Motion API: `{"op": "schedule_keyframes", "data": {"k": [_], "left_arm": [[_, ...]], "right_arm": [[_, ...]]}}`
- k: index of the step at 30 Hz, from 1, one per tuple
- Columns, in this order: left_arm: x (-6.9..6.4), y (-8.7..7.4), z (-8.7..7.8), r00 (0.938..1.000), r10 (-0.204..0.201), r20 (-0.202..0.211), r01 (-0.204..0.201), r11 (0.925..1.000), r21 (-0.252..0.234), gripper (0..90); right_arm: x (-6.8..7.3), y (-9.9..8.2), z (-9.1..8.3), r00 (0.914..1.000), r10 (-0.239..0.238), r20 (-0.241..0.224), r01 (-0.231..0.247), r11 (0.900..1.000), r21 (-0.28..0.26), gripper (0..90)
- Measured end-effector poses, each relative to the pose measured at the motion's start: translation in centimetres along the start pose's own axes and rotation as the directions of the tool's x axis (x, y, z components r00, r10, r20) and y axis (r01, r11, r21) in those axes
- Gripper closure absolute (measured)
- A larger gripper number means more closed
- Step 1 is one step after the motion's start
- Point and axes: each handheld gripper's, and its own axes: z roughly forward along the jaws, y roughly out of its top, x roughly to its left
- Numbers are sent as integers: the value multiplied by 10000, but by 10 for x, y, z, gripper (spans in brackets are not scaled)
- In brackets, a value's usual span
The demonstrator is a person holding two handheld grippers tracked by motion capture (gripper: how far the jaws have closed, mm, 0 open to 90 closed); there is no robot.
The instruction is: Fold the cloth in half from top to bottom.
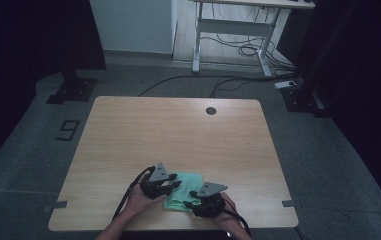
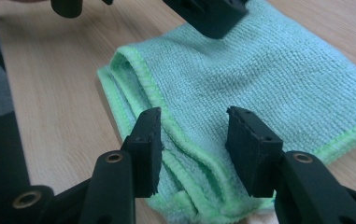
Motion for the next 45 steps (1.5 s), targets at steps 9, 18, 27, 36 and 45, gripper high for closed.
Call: {"op": "schedule_keyframes", "data": {"k": [9,18,27,36,45], "left_arm": [[7,-4,14,9999,-5,-116,11,9989,465,668],[29,15,40,9988,-381,-300,392,9987,338,669],[26,27,28,9982,-522,-280,513,9982,-307,639],[6,18,24,9995,221,-232,-210,9987,465,594],[6,6,23,9987,367,-362,-341,9970,691,556]], "right_arm": [[-2,-1,3,9991,-43,421,39,9999,108,571],[-31,5,8,9949,314,957,-325,9994,100,576],[-45,7,10,9912,555,1204,-558,9984,-12,569],[-43,7,7,9898,679,1249,-674,9977,-87,536],[-44,2,1,9889,804,1251,-791,9967,-153,508]]}}
